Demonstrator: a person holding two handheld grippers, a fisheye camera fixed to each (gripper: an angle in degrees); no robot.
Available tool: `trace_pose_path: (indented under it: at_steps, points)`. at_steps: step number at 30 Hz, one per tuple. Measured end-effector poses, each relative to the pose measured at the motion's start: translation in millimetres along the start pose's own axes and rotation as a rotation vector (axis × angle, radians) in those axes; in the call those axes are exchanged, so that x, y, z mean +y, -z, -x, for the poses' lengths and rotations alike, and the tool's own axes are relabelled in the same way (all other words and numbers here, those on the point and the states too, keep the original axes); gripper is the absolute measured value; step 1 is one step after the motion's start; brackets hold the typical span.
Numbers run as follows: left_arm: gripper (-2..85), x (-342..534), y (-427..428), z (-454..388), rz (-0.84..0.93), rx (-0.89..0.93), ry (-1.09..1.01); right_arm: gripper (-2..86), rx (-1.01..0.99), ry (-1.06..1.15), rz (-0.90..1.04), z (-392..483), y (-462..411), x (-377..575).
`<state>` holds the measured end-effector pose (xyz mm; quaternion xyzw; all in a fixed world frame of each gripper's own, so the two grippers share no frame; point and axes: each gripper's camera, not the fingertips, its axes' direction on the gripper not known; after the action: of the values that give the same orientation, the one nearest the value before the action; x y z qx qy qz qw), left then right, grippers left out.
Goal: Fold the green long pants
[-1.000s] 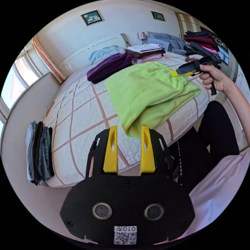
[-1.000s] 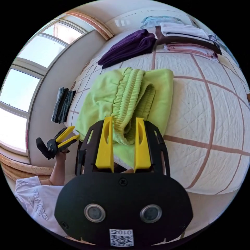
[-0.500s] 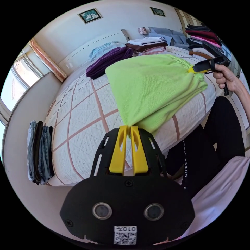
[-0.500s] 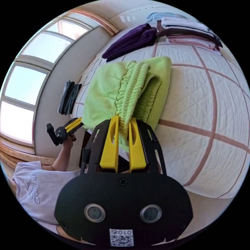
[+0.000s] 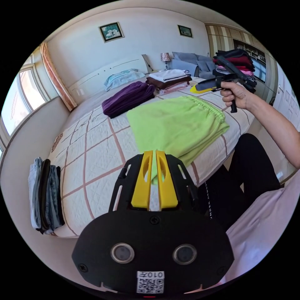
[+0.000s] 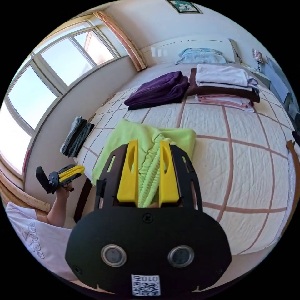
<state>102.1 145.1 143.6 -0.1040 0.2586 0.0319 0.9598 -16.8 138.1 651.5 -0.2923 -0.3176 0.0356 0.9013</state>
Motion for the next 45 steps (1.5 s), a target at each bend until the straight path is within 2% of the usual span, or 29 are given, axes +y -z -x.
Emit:
trace_pose_path:
  at_steps: [1, 2, 4, 5, 6, 8, 10, 12, 14, 19, 22, 24, 28, 31, 33, 35, 37, 39, 42, 45]
  points:
    - [2.7, 0, -16, -7, 0.011, 0.025, -0.003, 10.3, 0.005, -0.021, 0.046, -5, -13, -3]
    - [3.7, 4, -45, -13, 0.097, 0.044, -0.003, 9.8, 0.008, -0.057, 0.102, -18, -36, -4]
    - [5.3, 13, -68, -17, 0.155, 0.078, 0.01, 9.3, -0.121, -0.146, 0.028, -44, -33, 4]
    - [6.4, 19, -55, -19, 0.116, 0.062, 0.016, 9.2, -0.216, -0.18, 0.022, -57, -22, 6]
    - [6.9, 20, -48, -20, 0.104, 0.049, 0.014, 9.3, -0.214, -0.162, 0.005, -58, -4, 12]
    - [9.5, 26, -13, -33, 0.027, 0.0, -0.047, 11.1, -0.114, -0.087, -0.036, -50, 31, 31]
    - [11.1, 28, 8, -52, -0.038, -0.017, -0.148, 13.9, -0.073, -0.112, -0.037, -52, 53, 58]
    - [12.4, 24, 19, -78, -0.091, -0.038, -0.277, 15.2, -0.216, -0.157, 0.015, -63, 56, 100]
    - [14.0, 14, 23, -119, -0.172, -0.061, -0.43, 15.9, -0.277, -0.219, 0.036, -70, 49, 128]
    - [16.4, -15, -10, -191, -0.164, -0.055, -0.606, 16.6, -0.454, -0.362, 0.04, -92, 29, 166]
    - [16.9, -21, -34, -222, -0.14, -0.071, -0.652, 10.6, -0.489, -0.427, -0.022, -110, 30, 169]
    - [17.2, -23, -41, -234, -0.121, -0.091, -0.654, 6.1, -0.587, -0.483, -0.033, -120, 34, 167]
    - [17.4, -29, -40, -241, -0.133, -0.154, -0.578, 5.3, -0.573, -0.426, -0.046, -107, 63, 154]
    - [15.8, -30, -37, -247, -0.185, -0.281, -0.517, 5.5, -0.614, -0.404, -0.067, -103, 81, 147]
    - [12.7, -32, -40, -248, -0.188, -0.377, -0.468, 6.2, -0.54, -0.377, -0.036, -103, 84, 143]
    - [10.2, -37, -43, -234, -0.168, -0.277, -0.432, 8.1, -0.518, -0.368, -0.01, -110, 81, 147]
    - [8.9, -38, -35, -217, -0.193, -0.224, -0.386, 11.1, -0.593, -0.363, -0.043, -120, 80, 155]
    - [8.1, -42, -26, -201, -0.199, -0.19, -0.351, 21.5, -0.681, -0.41, -0.065, -135, 74, 164]
    - [7.3, -51, -15, -184, -0.209, -0.179, -0.334, 23.5, -0.752, -0.43, -0.082, -139, 66, 157]
    - [6.9, -58, -12, -173, -0.206, -0.184, -0.345, 24.7, -0.772, -0.405, -0.02, -133, 50, 128]
